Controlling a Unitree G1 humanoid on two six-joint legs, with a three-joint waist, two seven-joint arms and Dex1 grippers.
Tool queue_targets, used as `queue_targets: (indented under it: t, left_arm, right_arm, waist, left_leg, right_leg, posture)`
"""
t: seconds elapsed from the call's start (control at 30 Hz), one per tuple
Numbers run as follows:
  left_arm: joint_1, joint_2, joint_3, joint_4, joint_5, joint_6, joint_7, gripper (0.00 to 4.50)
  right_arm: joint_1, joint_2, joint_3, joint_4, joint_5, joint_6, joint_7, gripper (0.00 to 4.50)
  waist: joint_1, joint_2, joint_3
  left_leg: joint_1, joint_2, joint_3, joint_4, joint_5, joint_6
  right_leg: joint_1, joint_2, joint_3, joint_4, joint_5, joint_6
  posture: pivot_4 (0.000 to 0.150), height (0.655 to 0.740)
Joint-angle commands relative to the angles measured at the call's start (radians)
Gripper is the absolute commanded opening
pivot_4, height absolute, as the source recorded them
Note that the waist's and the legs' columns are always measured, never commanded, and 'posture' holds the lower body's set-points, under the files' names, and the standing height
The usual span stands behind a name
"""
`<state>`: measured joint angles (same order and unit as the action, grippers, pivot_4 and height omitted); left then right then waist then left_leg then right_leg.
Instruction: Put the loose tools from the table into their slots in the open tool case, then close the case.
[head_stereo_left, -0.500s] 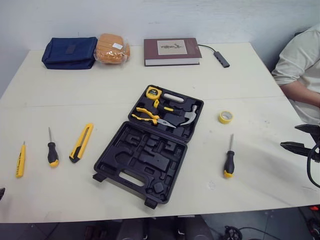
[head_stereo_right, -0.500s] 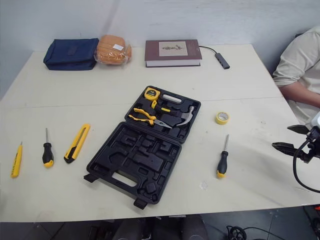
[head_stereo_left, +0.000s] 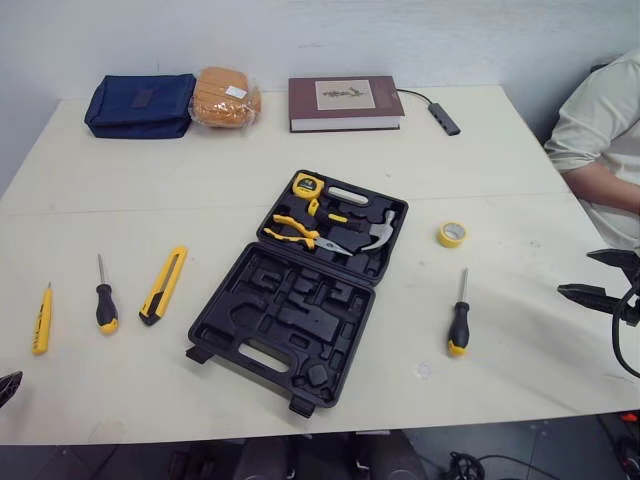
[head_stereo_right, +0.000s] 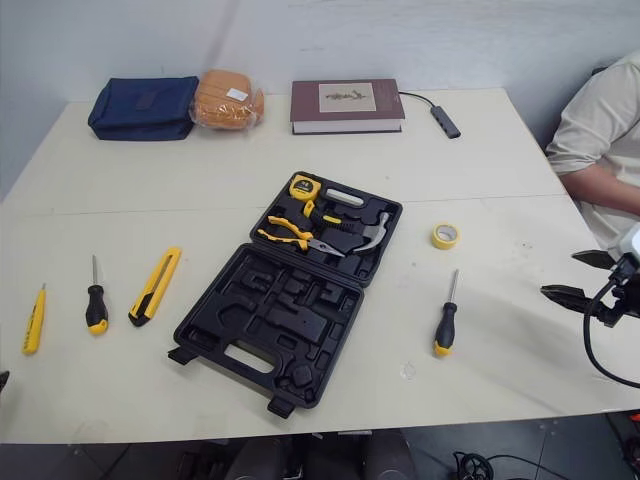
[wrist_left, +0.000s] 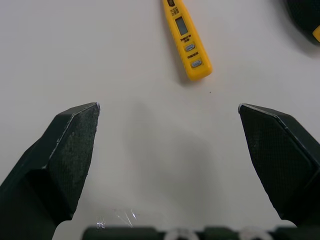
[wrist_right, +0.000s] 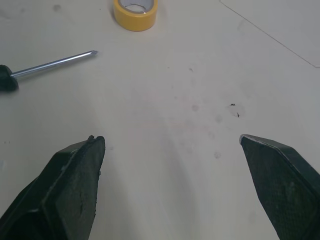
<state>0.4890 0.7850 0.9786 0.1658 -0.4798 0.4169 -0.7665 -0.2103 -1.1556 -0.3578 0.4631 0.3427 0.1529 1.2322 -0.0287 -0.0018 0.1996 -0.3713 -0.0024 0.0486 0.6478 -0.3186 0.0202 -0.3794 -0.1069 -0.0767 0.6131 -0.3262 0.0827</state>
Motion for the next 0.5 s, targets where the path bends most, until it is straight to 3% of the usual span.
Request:
queue_targets:
  t: [0.03,0.5]
  left_arm:
    - [0.002,0.013,0.014,0.000,0.006,-0.025,-0.004,4.48]
    - [-0.005,0.025,-0.001,-0.007,0.021,-0.029,-0.004,4.48]
  right_arm:
    - [0.001,0.003,-0.039,-0.024,0.016,-0.004,-0.007,4.50]
    - [-0.015,0.028,-0.033,-0.015,0.007,-0.020,-0.032,4.50]
  waist:
    - [0.000,0.000,0.000]
    - [0.000,0.000,0.000]
  left_leg:
    - [0.000,0.000,0.000,0.000,0.000,0.000]
    - [0.000,0.000,0.000,0.000,0.001,0.000]
  right_leg:
    - [0.000,0.000,0.000,0.000,0.000,0.000]
    - [0.000,0.000,0.000,0.001,0.000,0.000]
  posture:
    - [0.150,0.7400]
    - [0.150,0.7400]
